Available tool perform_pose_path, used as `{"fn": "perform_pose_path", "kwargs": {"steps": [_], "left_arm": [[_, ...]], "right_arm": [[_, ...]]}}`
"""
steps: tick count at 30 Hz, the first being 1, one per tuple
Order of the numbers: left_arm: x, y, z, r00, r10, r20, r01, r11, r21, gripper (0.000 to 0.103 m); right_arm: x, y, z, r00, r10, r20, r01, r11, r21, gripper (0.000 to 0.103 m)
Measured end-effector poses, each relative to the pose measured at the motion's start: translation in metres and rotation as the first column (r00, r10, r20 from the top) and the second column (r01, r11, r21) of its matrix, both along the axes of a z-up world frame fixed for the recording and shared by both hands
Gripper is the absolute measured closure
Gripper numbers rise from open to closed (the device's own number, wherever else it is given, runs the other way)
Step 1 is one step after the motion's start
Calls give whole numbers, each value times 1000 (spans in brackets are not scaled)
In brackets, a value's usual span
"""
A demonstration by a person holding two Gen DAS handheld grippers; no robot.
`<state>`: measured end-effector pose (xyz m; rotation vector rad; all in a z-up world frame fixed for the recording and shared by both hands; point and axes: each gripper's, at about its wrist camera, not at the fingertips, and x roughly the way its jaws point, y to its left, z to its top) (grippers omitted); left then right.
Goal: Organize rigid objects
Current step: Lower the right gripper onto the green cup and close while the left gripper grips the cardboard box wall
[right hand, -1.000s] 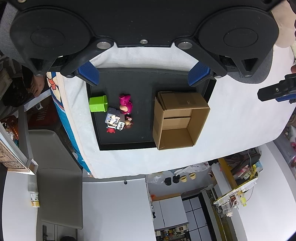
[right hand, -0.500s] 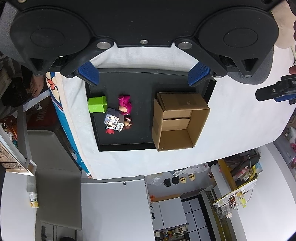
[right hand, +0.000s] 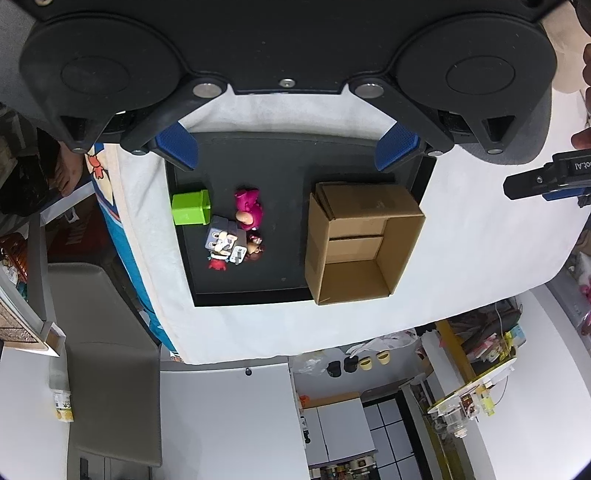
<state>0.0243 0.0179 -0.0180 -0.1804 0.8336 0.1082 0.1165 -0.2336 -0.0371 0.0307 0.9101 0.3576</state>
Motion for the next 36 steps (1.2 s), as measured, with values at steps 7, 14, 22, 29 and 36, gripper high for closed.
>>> {"fn": "perform_pose_path", "kwargs": {"steps": [7,14,22,29,36], "left_arm": [[20,7,-6,1000,27,-16,-27,1000,-14,4],[42,13,-19,997,58,-41,-59,998,-26,4],[67,21,-33,994,92,-60,-94,995,-42,5],[88,28,-50,990,109,-87,-113,993,-40,6],[107,36,-67,984,130,-118,-137,989,-47,8]], "right_arm": [[23,-16,-7,997,-75,-6,76,997,34,0],[47,-30,-23,992,-121,-42,124,988,90,0],[77,-43,-45,982,-164,-94,173,980,94,2],[110,-52,-69,976,-146,-160,158,986,61,15],[136,-58,-80,975,-125,-185,134,990,35,18]]}}
